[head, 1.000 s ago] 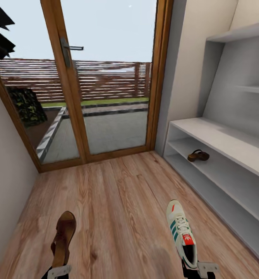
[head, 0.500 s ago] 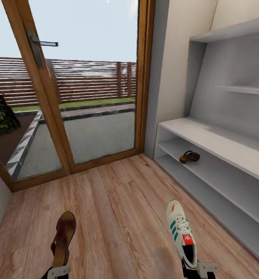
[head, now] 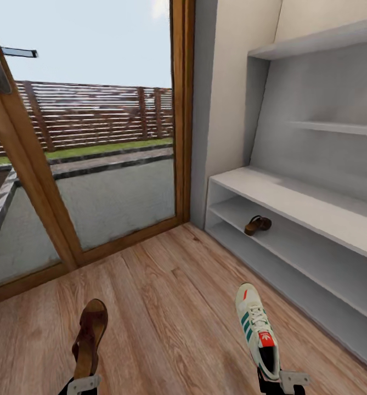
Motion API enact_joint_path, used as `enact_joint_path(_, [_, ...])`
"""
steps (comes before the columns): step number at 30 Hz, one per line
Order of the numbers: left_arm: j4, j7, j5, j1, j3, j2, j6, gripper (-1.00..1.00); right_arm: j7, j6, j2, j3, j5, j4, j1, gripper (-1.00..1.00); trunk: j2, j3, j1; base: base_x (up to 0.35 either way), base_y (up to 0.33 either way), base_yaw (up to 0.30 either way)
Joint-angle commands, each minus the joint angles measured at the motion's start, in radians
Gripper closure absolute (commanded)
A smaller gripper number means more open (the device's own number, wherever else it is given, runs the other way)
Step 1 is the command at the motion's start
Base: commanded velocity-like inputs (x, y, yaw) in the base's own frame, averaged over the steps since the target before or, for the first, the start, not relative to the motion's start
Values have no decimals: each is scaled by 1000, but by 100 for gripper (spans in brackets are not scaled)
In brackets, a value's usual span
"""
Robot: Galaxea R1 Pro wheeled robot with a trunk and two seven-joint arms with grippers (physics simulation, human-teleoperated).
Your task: Pick up the two gym shoes and the two sandals from the corridor floor and place them onto the hallstand (shoe rack) in the corridor, making sure they are on the rack and not on the floor. Arrange them so the two gym shoes are next to each other and the two sandals are next to each other.
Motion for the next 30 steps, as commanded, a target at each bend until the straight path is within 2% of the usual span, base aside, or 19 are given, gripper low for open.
enact_joint_path(1, [0, -8, -8, -1, 9, -1, -2, 100, -4, -3, 0, 0, 4, 1, -1, 100, 0, -1, 0, 276, 241, -279])
enact_joint_path(18, [0, -10, -9, -1, 9, 0, -1, 100, -4, -3, 0, 0, 4, 1, -1, 100, 0, -1, 0, 250, 223, -279])
enact_joint_path(30, [1, -10, -8, -1, 9, 1, -1, 100, -4, -3, 0, 0, 4, 1, -1, 100, 0, -1, 0, 103, 191, -279])
